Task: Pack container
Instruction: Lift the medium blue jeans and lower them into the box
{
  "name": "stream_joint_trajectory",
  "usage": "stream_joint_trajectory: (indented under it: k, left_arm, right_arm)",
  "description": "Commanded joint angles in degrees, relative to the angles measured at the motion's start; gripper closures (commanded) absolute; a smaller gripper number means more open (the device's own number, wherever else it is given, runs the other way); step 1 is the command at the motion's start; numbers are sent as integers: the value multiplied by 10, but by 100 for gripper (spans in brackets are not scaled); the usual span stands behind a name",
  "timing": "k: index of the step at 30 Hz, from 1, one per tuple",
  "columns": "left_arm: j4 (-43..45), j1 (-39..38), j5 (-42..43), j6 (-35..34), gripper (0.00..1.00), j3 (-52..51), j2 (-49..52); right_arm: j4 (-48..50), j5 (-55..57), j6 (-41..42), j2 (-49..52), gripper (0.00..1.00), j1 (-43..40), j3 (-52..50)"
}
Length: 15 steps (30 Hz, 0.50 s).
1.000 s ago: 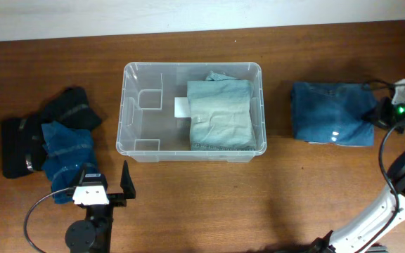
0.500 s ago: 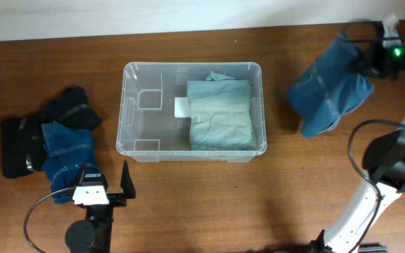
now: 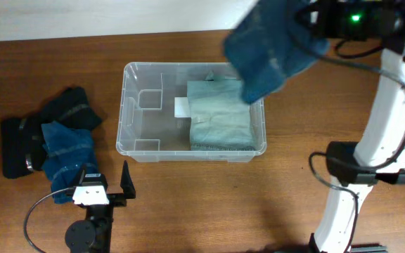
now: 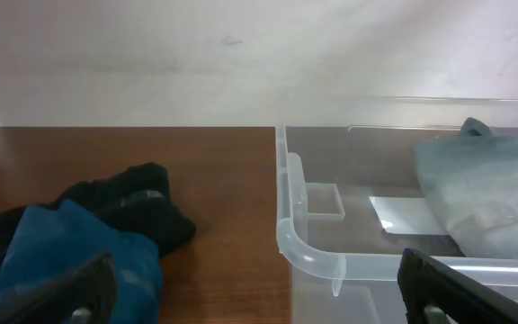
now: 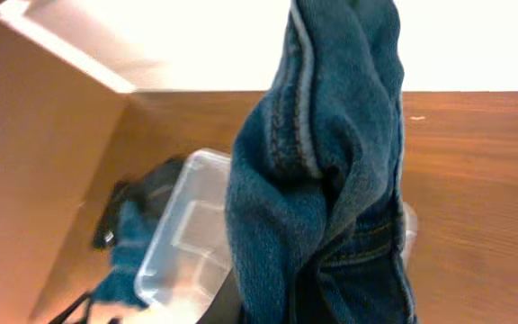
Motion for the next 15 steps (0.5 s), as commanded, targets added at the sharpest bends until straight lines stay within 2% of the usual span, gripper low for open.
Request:
stream_joint_trajectory:
  k: [1, 5, 8, 15]
  left_arm:
    - [-2, -2, 0, 11, 1, -3, -5]
    - [-2, -2, 0, 11, 1, -3, -5]
    - [-2, -2, 0, 11, 1, -3, -5]
    - [-2, -2, 0, 11, 1, -3, -5]
  right_arm:
    - [2, -29, -45, -32, 96, 51, 17]
    - [-16, 45, -115, -31, 96, 106, 3]
    - [-16, 61, -197, -31, 96, 141, -16]
    - [-16, 119, -292, -31, 96, 195, -76]
